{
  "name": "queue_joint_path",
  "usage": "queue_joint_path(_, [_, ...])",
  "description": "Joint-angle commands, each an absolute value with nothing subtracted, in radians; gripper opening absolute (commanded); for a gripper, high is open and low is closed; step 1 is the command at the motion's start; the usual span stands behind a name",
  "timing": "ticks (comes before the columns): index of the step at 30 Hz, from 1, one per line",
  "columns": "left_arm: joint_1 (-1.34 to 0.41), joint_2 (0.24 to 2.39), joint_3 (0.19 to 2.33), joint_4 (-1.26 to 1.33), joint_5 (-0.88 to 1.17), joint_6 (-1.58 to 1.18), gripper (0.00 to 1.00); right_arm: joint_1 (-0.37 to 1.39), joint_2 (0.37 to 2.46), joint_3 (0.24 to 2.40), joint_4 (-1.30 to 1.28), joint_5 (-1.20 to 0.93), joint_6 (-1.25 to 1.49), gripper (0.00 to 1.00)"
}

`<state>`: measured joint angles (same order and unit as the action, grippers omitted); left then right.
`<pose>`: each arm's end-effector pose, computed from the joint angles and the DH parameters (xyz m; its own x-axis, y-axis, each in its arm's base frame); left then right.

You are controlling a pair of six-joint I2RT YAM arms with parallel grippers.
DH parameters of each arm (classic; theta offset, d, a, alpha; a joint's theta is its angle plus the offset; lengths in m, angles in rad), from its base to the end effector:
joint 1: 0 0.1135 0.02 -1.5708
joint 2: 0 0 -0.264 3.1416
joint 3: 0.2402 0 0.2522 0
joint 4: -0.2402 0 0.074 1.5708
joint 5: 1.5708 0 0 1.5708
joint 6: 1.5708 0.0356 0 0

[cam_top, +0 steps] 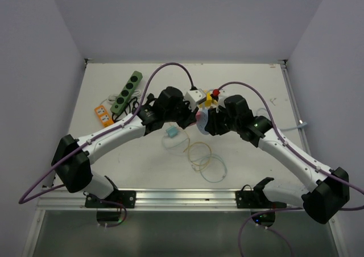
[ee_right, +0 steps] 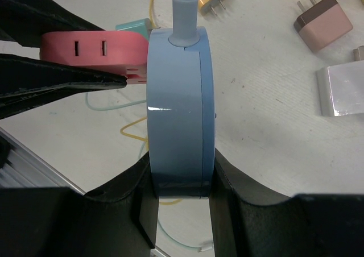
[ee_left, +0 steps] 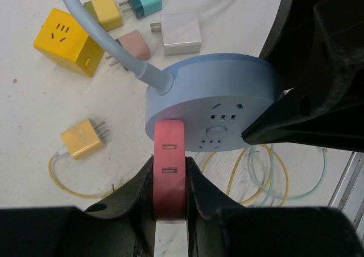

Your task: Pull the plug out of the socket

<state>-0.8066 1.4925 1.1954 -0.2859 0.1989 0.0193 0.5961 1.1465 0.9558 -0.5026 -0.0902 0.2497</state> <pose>0.2316 -0.2518 0.3024 -0.3650 0.4082 -0.8368 0.8291 0.5514 -0.0926 0.2029 0.1415 0.2966 -0.6648 -0.1536 -0.7311 -0.4667 0.8496 0.2458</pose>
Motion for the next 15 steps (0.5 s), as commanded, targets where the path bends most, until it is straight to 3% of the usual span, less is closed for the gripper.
queue_joint_path(1, [-0.816, 1.414, 1.215, -0.327, 0.230, 0.009, 0.00, 0.568, 1.204, 0.977, -0.509, 0.170, 0.245, 0.00])
queue_joint_path(15, [-0.815, 1.238, 1.094, -0.344, 0.190, -0.121, 0.00, 0.489, 1.247, 0.951, -0.416, 0.146, 0.348, 0.00])
